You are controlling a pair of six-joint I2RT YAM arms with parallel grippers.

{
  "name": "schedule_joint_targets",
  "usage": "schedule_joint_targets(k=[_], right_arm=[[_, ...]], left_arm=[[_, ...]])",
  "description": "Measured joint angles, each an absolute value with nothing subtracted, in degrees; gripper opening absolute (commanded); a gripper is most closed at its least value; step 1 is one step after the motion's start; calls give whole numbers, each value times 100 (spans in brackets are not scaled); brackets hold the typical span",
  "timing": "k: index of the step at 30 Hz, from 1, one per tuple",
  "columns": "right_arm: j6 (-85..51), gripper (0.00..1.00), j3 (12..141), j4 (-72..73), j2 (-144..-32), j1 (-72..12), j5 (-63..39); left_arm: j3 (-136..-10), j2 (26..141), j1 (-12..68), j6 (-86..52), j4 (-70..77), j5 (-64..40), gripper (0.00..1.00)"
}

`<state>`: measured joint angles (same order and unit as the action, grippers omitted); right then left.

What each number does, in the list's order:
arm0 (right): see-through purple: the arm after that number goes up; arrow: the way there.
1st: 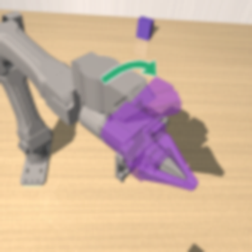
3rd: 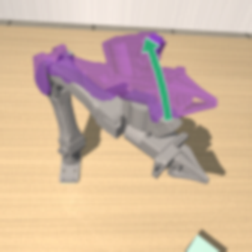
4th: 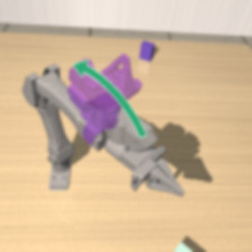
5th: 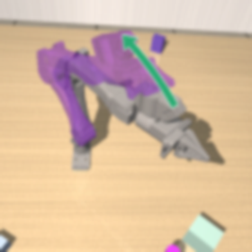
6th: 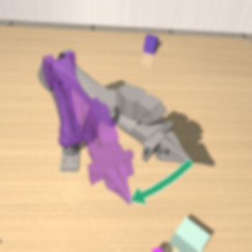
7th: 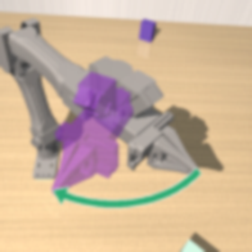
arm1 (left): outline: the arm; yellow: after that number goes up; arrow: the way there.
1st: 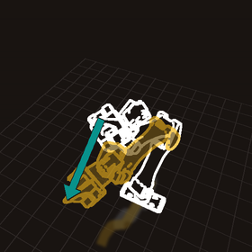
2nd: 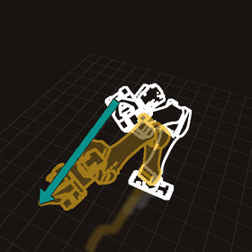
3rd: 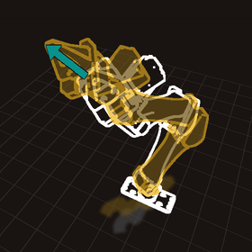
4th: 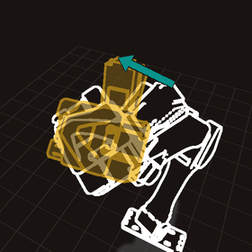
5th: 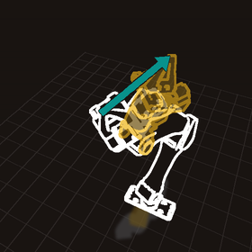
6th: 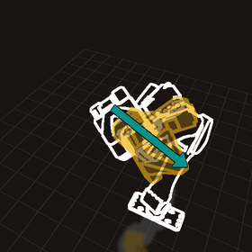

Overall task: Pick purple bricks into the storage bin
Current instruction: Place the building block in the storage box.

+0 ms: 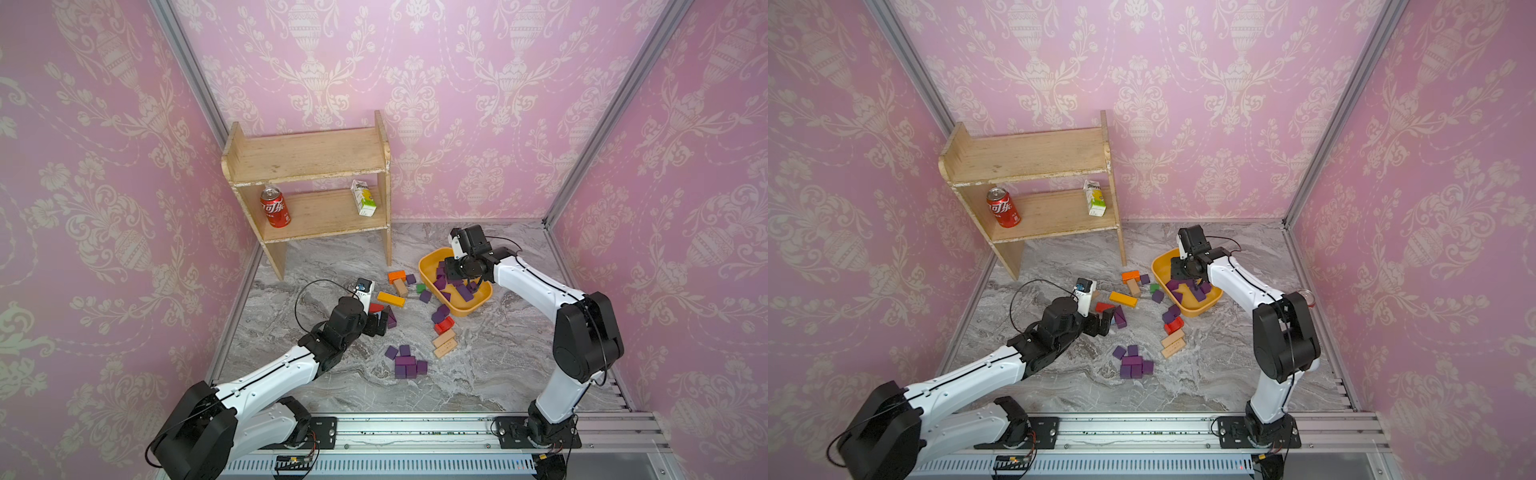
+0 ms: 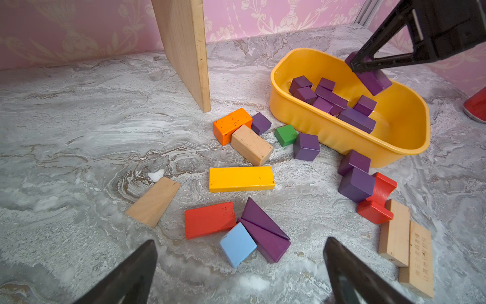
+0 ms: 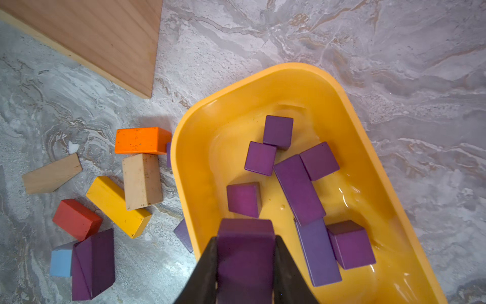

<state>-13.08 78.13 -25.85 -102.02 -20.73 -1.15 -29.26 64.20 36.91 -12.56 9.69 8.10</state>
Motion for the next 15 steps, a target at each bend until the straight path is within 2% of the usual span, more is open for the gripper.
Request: schedule_joint_targets(k=[8,11,15], right_arm=[[-1313,28,7957,-2600,-10984,-2060,-172],[-1328,37,8031,-2582,-11109,-2060,-174],[-1354,58,8060,-2464,-11109,-2060,-172]], left_arm=[[-2998,6563,3691,-1256,895,810,99],[-3035,6565,3691,-1256,827,810,99],[-3146,6565,3691,-1258,644,834,99]])
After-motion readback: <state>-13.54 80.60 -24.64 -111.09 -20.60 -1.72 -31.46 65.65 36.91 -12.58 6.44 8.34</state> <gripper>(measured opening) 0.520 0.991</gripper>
